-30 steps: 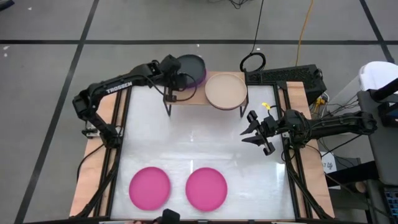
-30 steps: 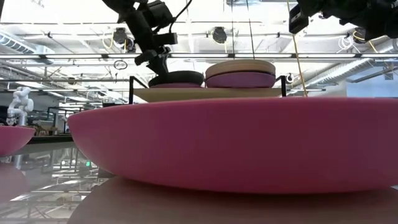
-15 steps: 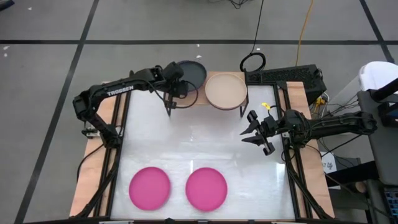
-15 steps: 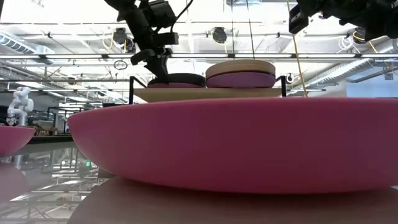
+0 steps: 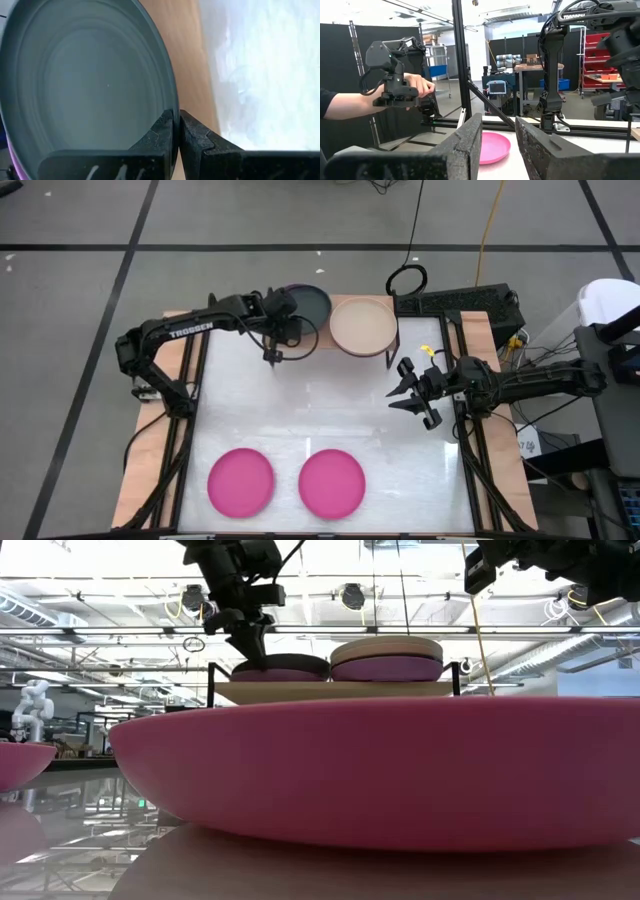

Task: Place and stack plates onto a shelf
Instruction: Stack black plate on top of the violet plate on the shelf

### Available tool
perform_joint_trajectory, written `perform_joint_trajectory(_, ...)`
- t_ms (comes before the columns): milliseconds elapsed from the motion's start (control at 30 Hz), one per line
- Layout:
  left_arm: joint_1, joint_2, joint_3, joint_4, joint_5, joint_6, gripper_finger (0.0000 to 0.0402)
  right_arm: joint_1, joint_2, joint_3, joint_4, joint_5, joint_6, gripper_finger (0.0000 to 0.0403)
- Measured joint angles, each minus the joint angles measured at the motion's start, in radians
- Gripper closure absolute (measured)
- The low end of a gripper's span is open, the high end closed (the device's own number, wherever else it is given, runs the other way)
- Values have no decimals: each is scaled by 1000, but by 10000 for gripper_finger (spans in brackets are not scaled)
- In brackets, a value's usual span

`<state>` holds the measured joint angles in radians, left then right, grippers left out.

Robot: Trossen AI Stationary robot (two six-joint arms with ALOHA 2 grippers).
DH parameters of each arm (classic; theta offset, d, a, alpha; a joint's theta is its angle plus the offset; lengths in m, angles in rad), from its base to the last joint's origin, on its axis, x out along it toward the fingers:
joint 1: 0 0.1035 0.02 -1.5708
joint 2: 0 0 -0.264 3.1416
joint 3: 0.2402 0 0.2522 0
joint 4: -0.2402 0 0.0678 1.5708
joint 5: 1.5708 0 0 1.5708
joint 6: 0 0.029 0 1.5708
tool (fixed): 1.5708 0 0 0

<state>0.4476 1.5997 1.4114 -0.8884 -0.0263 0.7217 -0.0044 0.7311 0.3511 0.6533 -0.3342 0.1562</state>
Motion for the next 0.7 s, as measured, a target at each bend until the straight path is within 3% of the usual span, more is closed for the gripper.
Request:
perform_joint_trajectory(500,-25,-18,19,-27,-29,-41,375,0,0,0,-2,0,0,300)
perform_joint_trajectory(700,-23,-18,19,-37,-88,-62,330,0,0,0,-4,0,0,300)
